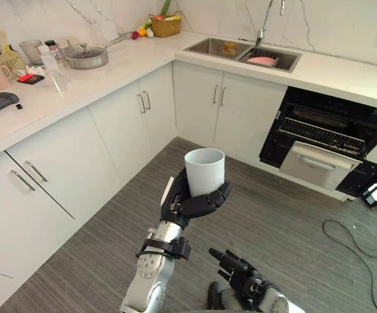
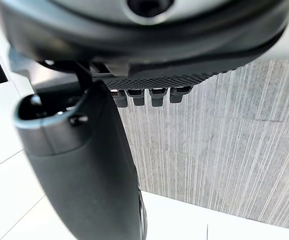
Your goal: Walk over to the sink, pick up the cup, carry it to the dishwasher, place the cup inside the dishwasher, then close the dishwasher door
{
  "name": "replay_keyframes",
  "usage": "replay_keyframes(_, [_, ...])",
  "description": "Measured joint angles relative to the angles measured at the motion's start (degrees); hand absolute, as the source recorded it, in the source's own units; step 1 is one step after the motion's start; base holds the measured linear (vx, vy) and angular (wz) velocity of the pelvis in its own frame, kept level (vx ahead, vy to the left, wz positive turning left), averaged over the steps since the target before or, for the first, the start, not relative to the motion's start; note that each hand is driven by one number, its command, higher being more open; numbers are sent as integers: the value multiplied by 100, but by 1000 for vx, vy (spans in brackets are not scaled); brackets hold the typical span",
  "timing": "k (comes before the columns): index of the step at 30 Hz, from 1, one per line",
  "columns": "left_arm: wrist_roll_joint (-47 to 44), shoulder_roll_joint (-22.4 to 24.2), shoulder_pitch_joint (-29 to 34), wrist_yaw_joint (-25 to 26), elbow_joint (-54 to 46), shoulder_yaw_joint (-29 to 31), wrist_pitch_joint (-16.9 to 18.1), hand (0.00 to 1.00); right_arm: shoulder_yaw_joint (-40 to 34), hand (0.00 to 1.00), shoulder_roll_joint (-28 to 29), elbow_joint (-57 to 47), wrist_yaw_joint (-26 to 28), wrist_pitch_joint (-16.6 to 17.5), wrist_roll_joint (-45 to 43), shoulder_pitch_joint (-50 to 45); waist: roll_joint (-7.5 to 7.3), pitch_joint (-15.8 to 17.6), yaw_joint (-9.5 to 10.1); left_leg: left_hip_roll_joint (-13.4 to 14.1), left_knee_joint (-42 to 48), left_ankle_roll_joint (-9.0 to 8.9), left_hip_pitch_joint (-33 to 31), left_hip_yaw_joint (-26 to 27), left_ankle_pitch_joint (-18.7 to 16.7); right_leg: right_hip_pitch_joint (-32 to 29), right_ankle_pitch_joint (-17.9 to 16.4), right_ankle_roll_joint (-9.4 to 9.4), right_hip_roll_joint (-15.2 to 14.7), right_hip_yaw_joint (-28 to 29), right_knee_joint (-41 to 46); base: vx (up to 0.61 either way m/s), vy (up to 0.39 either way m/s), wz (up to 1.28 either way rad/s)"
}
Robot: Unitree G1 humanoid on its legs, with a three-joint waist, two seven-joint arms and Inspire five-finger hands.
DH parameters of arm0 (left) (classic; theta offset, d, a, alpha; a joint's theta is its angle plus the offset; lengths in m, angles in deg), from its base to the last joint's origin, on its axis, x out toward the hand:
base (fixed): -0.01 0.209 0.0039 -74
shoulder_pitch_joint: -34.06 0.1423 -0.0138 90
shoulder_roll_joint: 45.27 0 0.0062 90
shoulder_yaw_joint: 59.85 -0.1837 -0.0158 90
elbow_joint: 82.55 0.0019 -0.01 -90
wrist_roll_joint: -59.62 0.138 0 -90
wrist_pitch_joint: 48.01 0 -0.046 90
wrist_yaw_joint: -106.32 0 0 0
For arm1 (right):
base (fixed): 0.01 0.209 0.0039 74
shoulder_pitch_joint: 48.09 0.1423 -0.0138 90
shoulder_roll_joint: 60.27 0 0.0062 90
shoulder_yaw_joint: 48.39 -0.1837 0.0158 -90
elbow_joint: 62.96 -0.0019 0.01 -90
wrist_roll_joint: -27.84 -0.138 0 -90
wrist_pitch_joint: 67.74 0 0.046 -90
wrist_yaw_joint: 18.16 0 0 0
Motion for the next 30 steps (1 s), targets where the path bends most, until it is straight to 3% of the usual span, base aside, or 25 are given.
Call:
replay_keyframes(1, [-1, 0, 1, 5, 0, 9, 6, 0, 6, 100, 4, -7, -9, -15, -2, -3, 7, 0, 4, 20, 119, -8, -50, -20, 58, 25, -5, 4, 16, 0, -29, 189, -86, -31])
replay_keyframes(2, [-1, 72, 76, 16, -9, 107, 101, 0, 94, 100, 4, -152, -120, -169, -21, -103, 190, -31, 78, 402, 1142, -39, -656, -220, 1104, 322, -69, 6, 266, -127, -217, 275, -83, -26])
replay_keyframes(3, [0, 98, 121, 13, -42, 146, 156, 0, 162, 100, -9, -273, -147, -199, -35, -172, 160, -40, 129, 471, 1530, -9, -868, -203, 1610, 360, -234, 11, 263, -191, 8, 436, -150, -34])
replay_keyframes(4, [4, 183, 227, 7, -22, 248, 273, 0, 264, 100, -37, -317, -216, -206, -67, -254, 101, -25, 206, 482, 2264, -12, -1301, -409, 2163, 671, -483, -231, 390, -141, -177, 437, -157, -24])
replay_keyframes(5, [7, 268, 346, -1, -25, 321, 278, 0, 267, 100, -96, -277, -324, -214, -69, -256, 173, -38, 287, 381, 2804, 6, -1865, -443, 1630, 903, -502, -245, 480, -63, -457, 350, -129, -18])
replay_keyframes(6, [8, 292, 388, -4, -28, 357, 279, 0, 279, 100, -134, -277, -365, -213, -70, -257, 166, -19, 311, 282, 2910, 72, -2139, -367, 1343, 1032, -502, -245, 488, -49, -609, 408, -151, -17])
replay_keyframes(7, [5, 308, 509, -20, -39, 516, 288, 0, 419, 100, -312, -286, -415, -191, -77, -257, 109, 6, 400, 47, 2557, 175, -2764, 81, 669, 1396, -495, -245, 478, 70, -1026, 368, -138, -18])
replay_keyframes(9, [-1, 316, 590, -20, -54, 598, 299, 0, 488, 100, -414, -289, -425, -98, -82, -255, 74, -28, 502, -59, 1724, 158, -2925, 384, 369, 1547, -499, -251, 466, 193, -1214, 344, -93, -30])
replay_keyframes(10, [-1, 348, 660, -17, -111, 707, 300, 0, 496, 100, -479, -339, -432, 9, -114, -218, 91, -64, 563, -238, 471, 162, -2944, 601, 221, 1735, -538, -218, 425, 282, -1316, 464, -57, -26])
replay_keyframes(11, [0, 390, 751, -6, -265, 770, 297, 0, 514, 100, -511, -489, -433, 187, -124, -207, 61, -70, 574, -438, -819, 93, -2892, 747, 284, 1874, -650, -164, 349, 325, -1327, 501, -47, -18])
replay_keyframes(12, [-2, 413, 810, 6, -387, 773, 297, 0, 514, 100, -520, -599, -432, 284, -149, -207, 48, -77, 582, -505, -1331, 73, -2887, 838, 357, 1951, -719, -117, 311, 353, -1337, 548, -26, -18])
replay_keyframes(14, [-3, 436, 1003, 10, -733, 711, 299, 0, 556, 100, -527, -1094, -432, 620, -198, -239, -47, -125, 683, -716, -2092, 34, -2821, 1158, 1010, 2258, -962, 177, 95, 526, -1330, 658, 35, -24])
replay_keyframes(16, [8, 427, 1002, 12, -837, 533, 301, 0, 614, 100, -498, -1487, -470, 988, -214, -282, -140, -289, 688, -1020, -2546, 302, -2714, 1270, 1642, 2403, -1154, 488, -109, 571, -1107, 641, 92, 10])
replay_keyframes(17, [31, 375, 990, 22, -873, 377, 302, 0, 634, 100, -366, -1616, -524, 1238, -244, -272, -326, -423, 719, -1256, -2750, 568, -2530, 1294, 1846, 2331, -1318, 712, -332, 655, -599, 693, 83, 31])
replay_keyframes(18, [108, 351, 969, 127, -903, 289, 289, 0, 625, 100, -218, -1746, -612, 1404, -304, -220, -557, -437, 710, -1383, -2658, 737, -2308, 1329, 1702, 2125, -1257, 887, -514, 813, 261, 695, 52, 29])
replay_keyframes(19, [106, 323, 969, 208, -911, 295, 288, 0, 629, 100, -91, -1750, -652, 1455, -340, -184, -662, -418, 698, -1374, -2411, 788, -2252, 1317, 1579, 2062, -1049, 979, -558, 863, 671, 785, -28, 20])
replay_keyframes(20, [98, 212, 967, 376, -916, 326, 283, 0, 623, 100, 208, -1779, -742, 1554, -406, -88, -755, -367, 740, -1130, -1284, 1073, -2374, 1360, 1172, 2035, -367, 989, -481, 851, 1335, 573, -10, 8])
replay_keyframes(21, [93, 72, 985, 497, -942, 334, 284, 0, 657, 100, 423, -1863, -831, 1744, -419, -169, -915, -423, 738, -1404, -1322, 630, -2260, 1269, 856, 1782, 259, 1508, -658, 845, 2289, 498, 95, 4])
replay_keyframes(22, [91, 97, 1011, 537, -985, 335, 286, 0, 723, 100, 367, -1972, -860, 1831, -420, -213, -849, -507, 754, -1449, -1790, 796, -2079, 1269, 1053, 1562, 679, 1661, -744, 806, 2871, 241, 182, -4])
replay_keyframes(23, [79, 59, 1003, 657, -1055, 471, 307, 0, 877, 100, 381, -1950, -893, 1978, -425, -139, -1123, -567, 692, -1642, -1701, 915, -1849, 1359, 574, 1005, 893, 1486, -1317, 695, 4082, 341, 127, -3])
replay_keyframes(24, [78, 118, 1024, 763, -1043, 591, 230, 0, 854, 100, 400, -1984, -933, 2031, -391, -119, -1080, -544, 597, -1641, -1653, 903, -1564, 1302, 308, 553, 823, 1156, -1679, 503, 4772, 377, 22, -2])
replay_keyframes(26, [99, 133, 1036, 937, -1027, 639, 196, 0, 807, 100, 408, -2012, -1063, 2168, -384, -183, -818, -411, 439, -1352, -1822, 753, -1056, 1163, 153, 64, 510, 796, -1756, 269, 4918, 369, -51, 12])
replay_keyframes(27, [99, 133, 1032, 972, -1028, 643, 196, 0, 802, 100, 408, -2049, -1106, 2205, -384, -231, -779, -405, 371, -1266, -1923, 733, -947, 1116, 147, -101, 387, 810, -1744, 220, 4787, 367, -83, 27])
replay_keyframes(29, [96, 84, 992, 981, -1024, 678, 188, 0, 774, 100, 397, -2410, -1324, 2355, -384, -359, -735, -388, 158, -1045, -2403, 449, -467, 1000, 174, -452, -28, 904, -1680, -162, 3174, 400, -139, 18])
replay_keyframes(30, [97, 38, 990, 953, -1013, 705, 186, 0, 734, 100, 397, -2496, -1360, 2405, -382, -353, -731, -386, 123, -1006, -2495, 362, -339, 1011, 161, -423, -36, 886, -1664, -335, 2539, 435, -220, -17])
